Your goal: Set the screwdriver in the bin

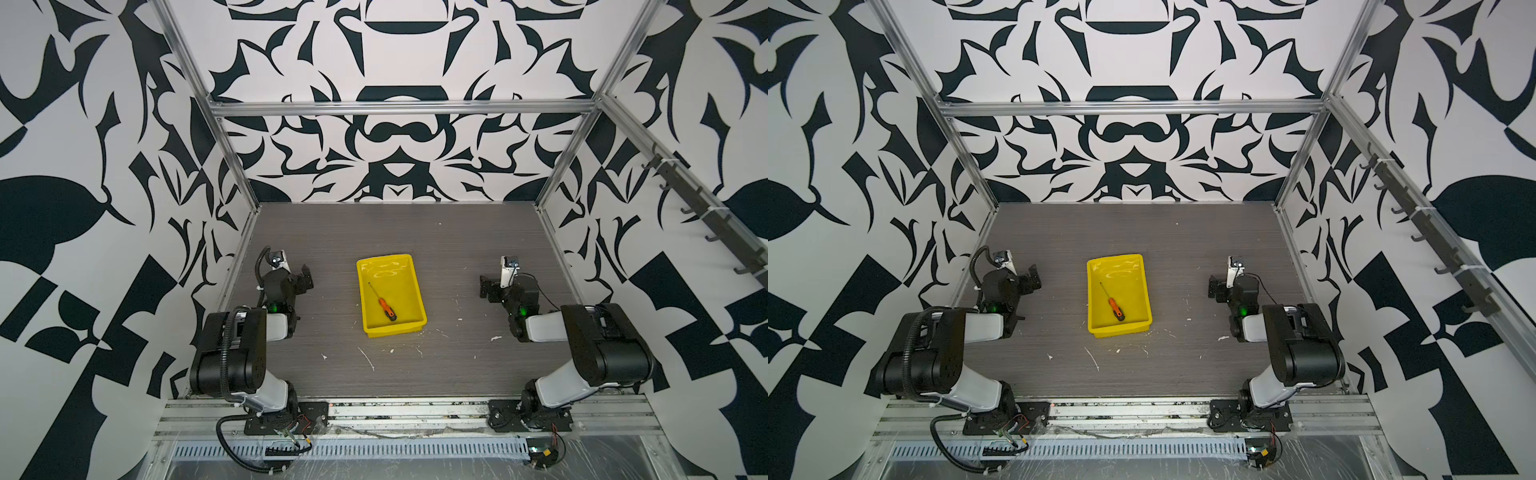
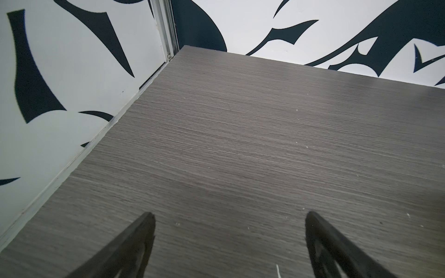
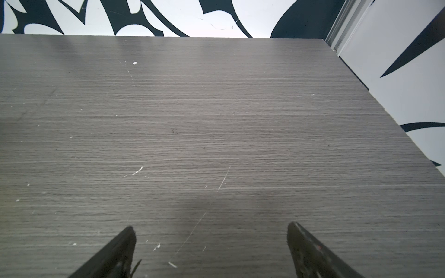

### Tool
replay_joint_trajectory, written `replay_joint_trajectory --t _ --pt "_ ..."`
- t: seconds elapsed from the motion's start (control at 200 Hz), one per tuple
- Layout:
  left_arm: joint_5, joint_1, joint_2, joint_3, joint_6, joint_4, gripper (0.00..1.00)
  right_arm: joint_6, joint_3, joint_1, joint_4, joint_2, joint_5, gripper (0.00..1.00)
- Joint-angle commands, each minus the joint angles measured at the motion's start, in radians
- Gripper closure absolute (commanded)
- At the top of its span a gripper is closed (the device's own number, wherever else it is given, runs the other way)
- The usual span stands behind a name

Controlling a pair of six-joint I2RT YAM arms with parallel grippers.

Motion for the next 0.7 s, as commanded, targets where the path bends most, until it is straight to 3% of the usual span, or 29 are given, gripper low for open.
replay_joint_trajectory --t 0.0,0.695 --pt "0.007 0.003 0.013 -0.009 -0.002 0.029 0.01 -0.009 0.019 0.006 0.027 -0.009 -0.004 0.00" --pt "0.006 0.002 0.012 -0.009 -0.002 0.029 0.01 -0.018 0.009 0.006 0.039 -0.013 -0.034 0.00"
